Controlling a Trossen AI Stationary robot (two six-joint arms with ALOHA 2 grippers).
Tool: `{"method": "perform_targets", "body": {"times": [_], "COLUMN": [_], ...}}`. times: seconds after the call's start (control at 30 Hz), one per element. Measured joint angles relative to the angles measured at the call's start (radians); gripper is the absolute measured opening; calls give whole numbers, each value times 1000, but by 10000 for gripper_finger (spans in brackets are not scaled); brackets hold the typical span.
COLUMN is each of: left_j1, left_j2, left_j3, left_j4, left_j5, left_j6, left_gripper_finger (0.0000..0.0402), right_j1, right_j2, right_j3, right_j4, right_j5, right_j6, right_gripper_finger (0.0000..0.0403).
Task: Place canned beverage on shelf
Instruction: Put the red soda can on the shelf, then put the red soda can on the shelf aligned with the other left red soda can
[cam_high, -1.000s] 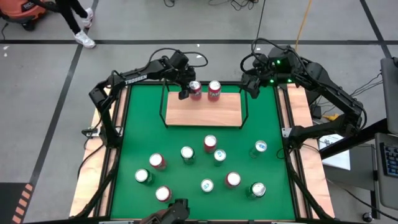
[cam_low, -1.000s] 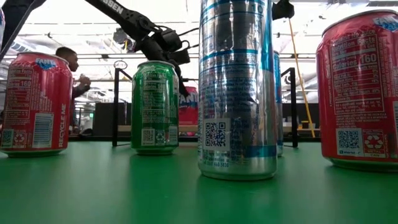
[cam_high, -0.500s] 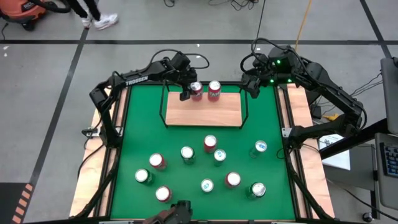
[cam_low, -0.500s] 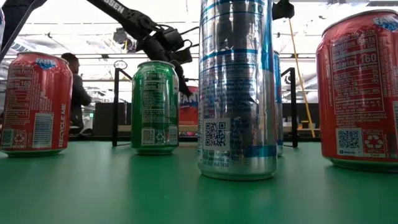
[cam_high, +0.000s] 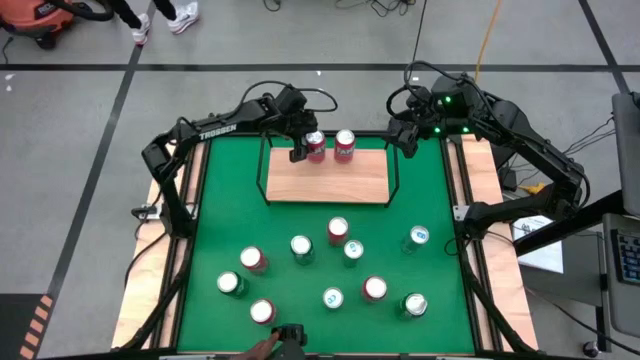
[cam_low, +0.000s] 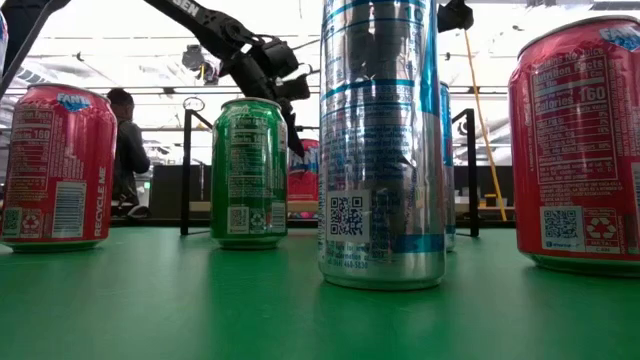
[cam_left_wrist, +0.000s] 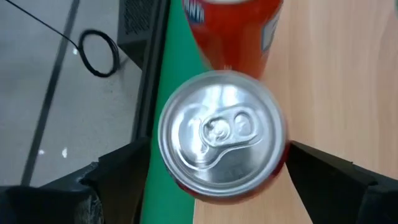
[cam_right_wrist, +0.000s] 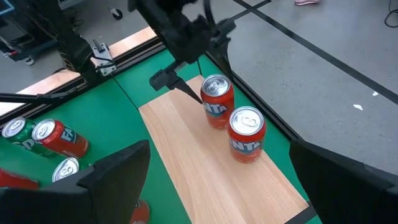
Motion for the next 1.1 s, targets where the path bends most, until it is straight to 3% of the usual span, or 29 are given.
{"method": "perform_targets", "body": {"times": [0.3,0.63,0.87,1.1], "left_j1": [-52,-220,-372,-494], "left_j2": [-121,-286,-330,-309], "left_j3": [0,0,1,2], "left_j4": [1,1,2,2], "left_j5": [-42,-273,-287,-285], "left_j6": [-140,-400,-599,-682], "left_gripper_finger": [361,361,361,361], "right_j1": [0,10,29,67], "right_j2": [0,0,0,0], "right_j3": [0,0,0,0], "right_j4": [0,0,0,-1], "right_j5": [0,-3,-4,-5], "right_j6": [14,56,86,118], "right_gripper_finger": [377,377,377,377]}}
